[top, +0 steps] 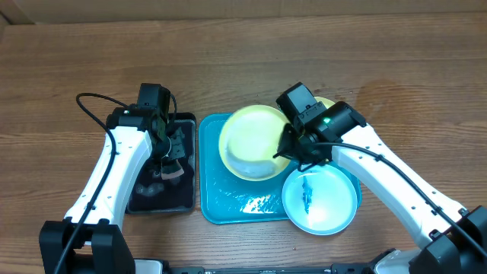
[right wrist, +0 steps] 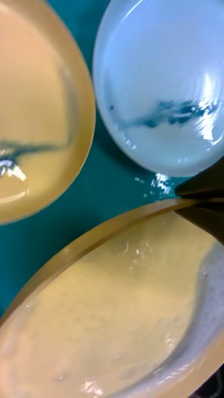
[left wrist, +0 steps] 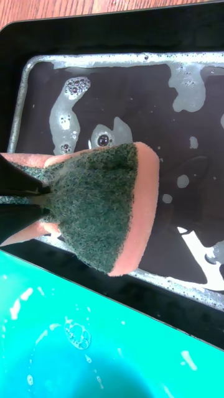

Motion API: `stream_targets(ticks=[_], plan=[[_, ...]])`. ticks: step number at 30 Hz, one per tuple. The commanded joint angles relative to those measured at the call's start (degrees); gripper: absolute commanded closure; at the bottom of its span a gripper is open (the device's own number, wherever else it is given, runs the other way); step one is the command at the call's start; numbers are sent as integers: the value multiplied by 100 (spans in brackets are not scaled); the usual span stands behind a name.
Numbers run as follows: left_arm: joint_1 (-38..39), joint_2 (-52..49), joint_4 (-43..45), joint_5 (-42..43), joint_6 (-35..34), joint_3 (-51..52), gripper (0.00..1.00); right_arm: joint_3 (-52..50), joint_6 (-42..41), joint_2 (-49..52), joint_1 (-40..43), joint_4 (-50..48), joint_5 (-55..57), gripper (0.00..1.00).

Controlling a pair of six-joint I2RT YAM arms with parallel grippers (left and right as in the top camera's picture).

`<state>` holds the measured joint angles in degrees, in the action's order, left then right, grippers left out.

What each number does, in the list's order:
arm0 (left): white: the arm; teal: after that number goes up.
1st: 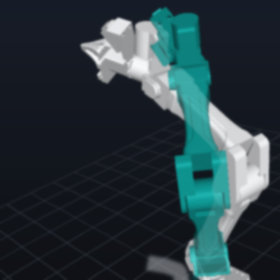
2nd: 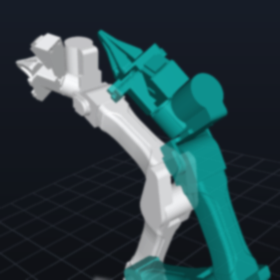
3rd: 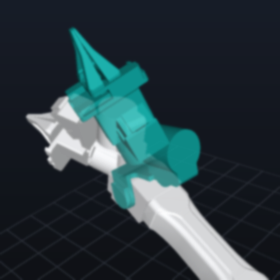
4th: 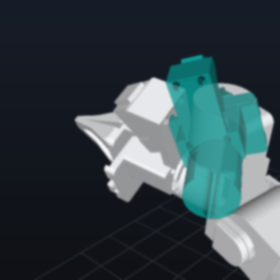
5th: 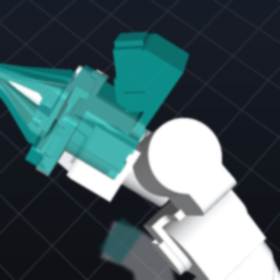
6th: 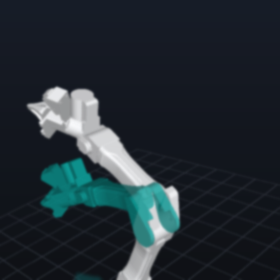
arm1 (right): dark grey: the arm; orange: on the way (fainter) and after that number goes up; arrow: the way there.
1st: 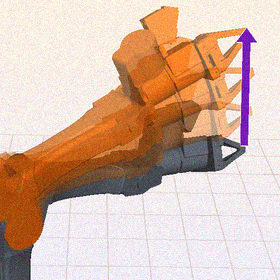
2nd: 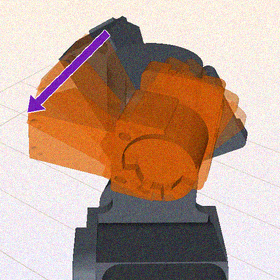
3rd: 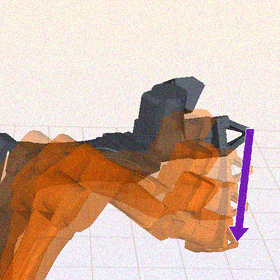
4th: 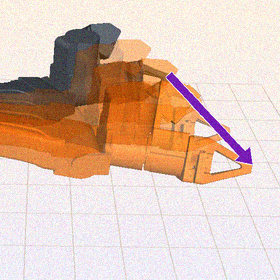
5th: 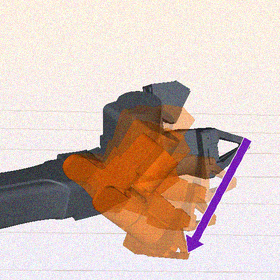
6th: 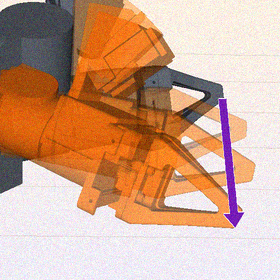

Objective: Clean dirty plates on tray and stack at the side
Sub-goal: 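Lift and tilt the yellow plate upward with the right gripper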

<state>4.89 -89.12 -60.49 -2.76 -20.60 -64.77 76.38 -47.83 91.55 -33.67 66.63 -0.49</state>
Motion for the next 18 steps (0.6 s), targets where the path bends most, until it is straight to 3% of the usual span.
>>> stream_targets(ticks=[1,10,18], plan=[[-9,-11,-17,48,140,-20,96,11,-798,-107,142,481,116,96],[-9,-11,-15,48,138,-20,96,11,428,-107,389,1394,-1084,96],[-9,-11,-11,48,138,-20,96,7,1088,-107,374,824,-1757,96]])
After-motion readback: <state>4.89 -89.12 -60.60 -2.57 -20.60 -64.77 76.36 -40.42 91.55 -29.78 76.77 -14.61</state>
